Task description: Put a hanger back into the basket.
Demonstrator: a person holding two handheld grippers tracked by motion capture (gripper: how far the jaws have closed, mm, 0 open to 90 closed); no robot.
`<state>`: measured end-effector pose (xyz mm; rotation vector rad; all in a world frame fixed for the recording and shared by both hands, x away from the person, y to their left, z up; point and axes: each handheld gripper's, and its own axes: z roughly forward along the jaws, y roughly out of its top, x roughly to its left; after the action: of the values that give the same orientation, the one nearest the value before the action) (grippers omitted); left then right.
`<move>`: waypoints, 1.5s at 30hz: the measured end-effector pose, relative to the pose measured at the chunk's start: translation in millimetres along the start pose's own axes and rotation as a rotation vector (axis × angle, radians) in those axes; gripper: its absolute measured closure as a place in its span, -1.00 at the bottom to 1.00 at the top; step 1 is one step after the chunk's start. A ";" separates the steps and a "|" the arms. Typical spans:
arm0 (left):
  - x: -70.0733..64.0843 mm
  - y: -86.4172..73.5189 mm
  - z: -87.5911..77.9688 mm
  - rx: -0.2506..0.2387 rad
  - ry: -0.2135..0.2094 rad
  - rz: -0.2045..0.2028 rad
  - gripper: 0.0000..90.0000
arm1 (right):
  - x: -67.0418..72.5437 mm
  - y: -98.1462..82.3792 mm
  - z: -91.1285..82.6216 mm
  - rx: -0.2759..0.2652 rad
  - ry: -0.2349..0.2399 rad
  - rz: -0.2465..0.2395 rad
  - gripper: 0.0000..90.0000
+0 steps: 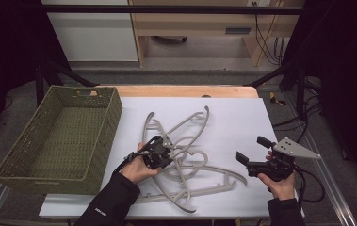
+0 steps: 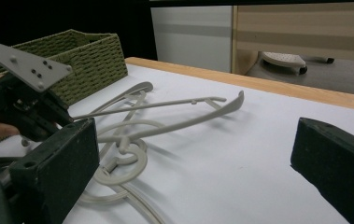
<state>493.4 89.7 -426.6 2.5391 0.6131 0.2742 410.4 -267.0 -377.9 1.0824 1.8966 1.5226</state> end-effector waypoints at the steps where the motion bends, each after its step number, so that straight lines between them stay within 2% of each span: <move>1: 0.1 -0.8 -6.5 -0.027 -0.010 -0.019 0.80 | 0.1 0.0 -0.1 0.001 -0.001 0.002 -0.97; 10: -3.8 -5.0 -35.1 -0.116 -0.026 -0.065 0.80 | 0.0 -0.5 0.1 0.004 -0.002 -0.001 -0.97; 16: -8.6 -7.4 -55.0 -0.170 -0.040 -0.071 0.80 | -0.5 -0.9 0.0 0.005 -0.003 0.000 -0.97; 20: -15.5 -11.3 -68.8 -0.208 -0.033 -0.058 0.80 | -0.8 -0.8 -0.5 0.005 -0.006 0.000 -0.97; 26: -20.5 -18.1 -87.9 -0.257 -0.045 -0.076 0.80 | -0.5 -0.8 -1.0 0.002 -0.007 -0.002 -0.97; 38: -14.3 -29.9 -125.2 -0.344 -0.049 -0.107 0.80 | -0.7 -1.2 -0.8 0.004 -0.006 -0.002 -0.97; 45: -11.6 -35.5 -143.1 -0.365 -0.049 -0.099 0.80 | -0.4 -1.6 0.1 0.007 -0.007 -0.005 -0.97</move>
<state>426.6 173.1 -324.3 2.1533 0.6072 0.2615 410.3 -267.4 -379.5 1.0843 1.8992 1.5086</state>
